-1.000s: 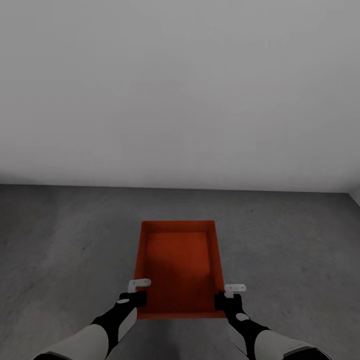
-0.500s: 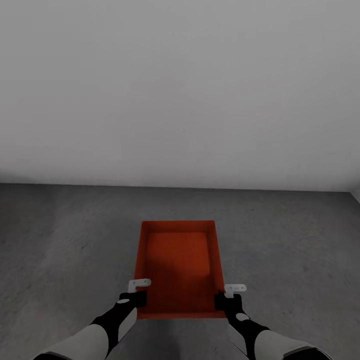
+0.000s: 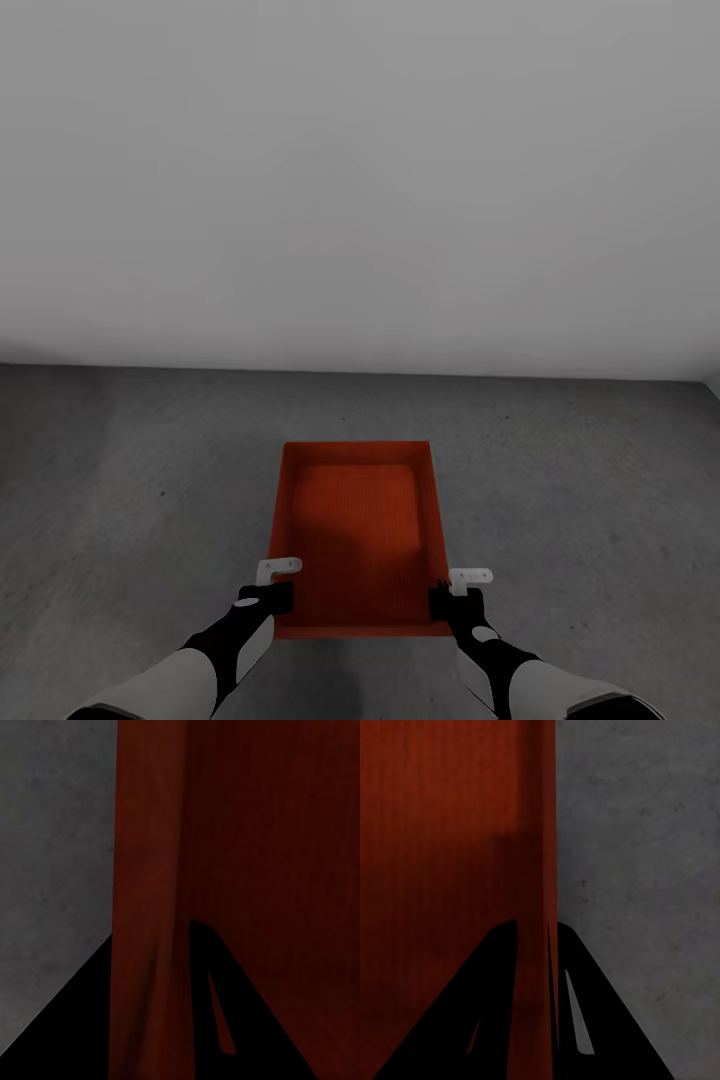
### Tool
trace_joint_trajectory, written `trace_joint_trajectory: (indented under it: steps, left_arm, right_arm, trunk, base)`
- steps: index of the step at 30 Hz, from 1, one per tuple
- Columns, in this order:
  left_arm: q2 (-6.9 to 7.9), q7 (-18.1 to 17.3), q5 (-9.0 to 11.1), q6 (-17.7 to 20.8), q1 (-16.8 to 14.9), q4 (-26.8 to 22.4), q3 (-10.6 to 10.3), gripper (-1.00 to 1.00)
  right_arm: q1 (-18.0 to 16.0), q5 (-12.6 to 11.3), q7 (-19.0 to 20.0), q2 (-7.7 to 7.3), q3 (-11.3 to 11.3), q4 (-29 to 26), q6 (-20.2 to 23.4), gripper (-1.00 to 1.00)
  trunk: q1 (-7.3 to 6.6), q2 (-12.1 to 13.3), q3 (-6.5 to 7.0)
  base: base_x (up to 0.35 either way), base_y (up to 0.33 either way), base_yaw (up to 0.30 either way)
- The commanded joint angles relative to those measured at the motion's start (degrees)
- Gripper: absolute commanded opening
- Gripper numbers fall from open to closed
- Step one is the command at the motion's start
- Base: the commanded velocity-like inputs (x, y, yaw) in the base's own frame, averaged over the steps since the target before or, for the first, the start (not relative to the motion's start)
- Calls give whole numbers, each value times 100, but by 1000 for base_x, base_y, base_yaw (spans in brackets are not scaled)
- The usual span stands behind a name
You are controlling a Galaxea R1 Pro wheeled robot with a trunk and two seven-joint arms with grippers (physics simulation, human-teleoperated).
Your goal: Move the two storage containers from the living room to the garage. In the garage, place one container on the floor and stack the other container on top of it (either order is fine).
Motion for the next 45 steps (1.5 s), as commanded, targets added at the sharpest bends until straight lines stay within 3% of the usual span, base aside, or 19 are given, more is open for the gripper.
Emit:
trace_joint_trajectory:
  steps: [1,45]
  left_arm:
    - [85,72,-59,-97,-4,-27,108,-100]
    - [87,72,-59,-97,-4,-35,106,-100]
  right_arm:
    - [-1,-187,-9,-64,-303,20,-36,-100]
    - [-1,-187,-9,-72,-303,20,-36,-100]
  trunk:
    - [22,-44,-22]
    - [989,-1808,-812]
  base:
    - [0,0,0]
    - [0,0,0]
